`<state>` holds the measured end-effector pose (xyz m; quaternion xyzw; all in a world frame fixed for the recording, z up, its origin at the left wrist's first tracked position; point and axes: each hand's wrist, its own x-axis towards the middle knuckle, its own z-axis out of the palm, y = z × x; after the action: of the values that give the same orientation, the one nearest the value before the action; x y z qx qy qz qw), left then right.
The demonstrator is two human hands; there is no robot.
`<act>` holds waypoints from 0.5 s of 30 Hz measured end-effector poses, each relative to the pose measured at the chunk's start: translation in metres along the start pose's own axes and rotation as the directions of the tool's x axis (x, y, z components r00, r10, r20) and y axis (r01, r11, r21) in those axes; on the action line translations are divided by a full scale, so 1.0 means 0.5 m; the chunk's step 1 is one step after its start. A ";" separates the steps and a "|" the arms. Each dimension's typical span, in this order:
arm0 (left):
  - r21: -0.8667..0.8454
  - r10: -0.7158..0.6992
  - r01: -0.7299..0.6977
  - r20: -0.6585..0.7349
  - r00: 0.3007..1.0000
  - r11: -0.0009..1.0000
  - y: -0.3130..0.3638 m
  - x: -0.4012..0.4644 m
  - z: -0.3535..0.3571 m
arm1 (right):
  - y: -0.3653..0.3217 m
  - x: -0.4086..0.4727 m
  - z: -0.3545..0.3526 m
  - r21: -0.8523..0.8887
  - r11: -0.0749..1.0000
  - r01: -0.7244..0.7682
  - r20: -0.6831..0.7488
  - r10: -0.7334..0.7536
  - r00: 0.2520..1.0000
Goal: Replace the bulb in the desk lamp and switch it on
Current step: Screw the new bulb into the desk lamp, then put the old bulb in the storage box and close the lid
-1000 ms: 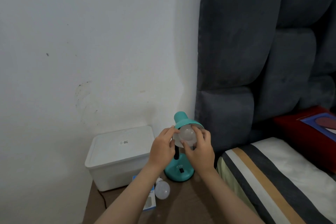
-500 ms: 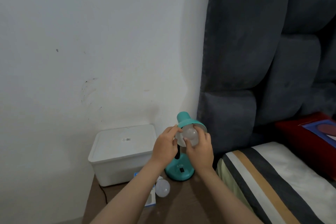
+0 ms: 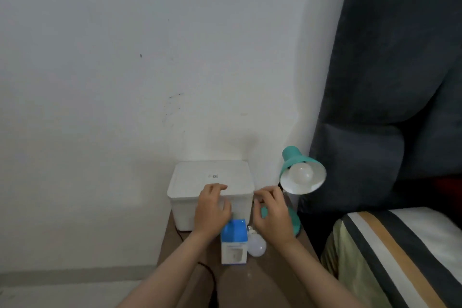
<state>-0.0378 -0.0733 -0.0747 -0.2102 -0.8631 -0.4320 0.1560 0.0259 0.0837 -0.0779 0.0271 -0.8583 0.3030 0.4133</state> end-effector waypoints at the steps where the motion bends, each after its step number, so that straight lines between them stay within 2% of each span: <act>1: 0.054 -0.028 0.030 -0.040 0.999 0.998 -0.025 -0.001 -0.019 | -0.003 0.009 0.017 0.020 0.999 -0.045 0.051 0.044 0.998; 4: 0.212 -0.091 0.122 -0.150 0.985 0.970 -0.095 0.008 -0.063 | -0.002 0.043 0.055 0.054 0.976 -0.210 0.203 0.195 0.960; 6: 0.243 -0.155 0.191 -0.160 0.975 0.951 -0.132 0.021 -0.081 | 0.006 0.063 0.073 0.040 0.949 -0.312 0.293 0.287 0.912; 11: 0.250 -0.318 0.317 -0.034 0.947 0.915 -0.192 0.049 -0.092 | 0.038 0.096 0.117 -0.108 0.870 -0.481 0.440 0.476 0.761; 15: 0.174 -0.378 0.366 0.045 0.925 0.914 -0.218 0.068 -0.093 | 0.068 0.113 0.141 -0.215 0.854 -0.474 0.531 0.510 0.677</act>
<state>-0.1173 -0.1619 -0.1063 -0.0453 -0.9249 -0.3737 0.0538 -0.0703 0.0848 -0.0872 -0.1276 -0.9253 0.3546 0.0410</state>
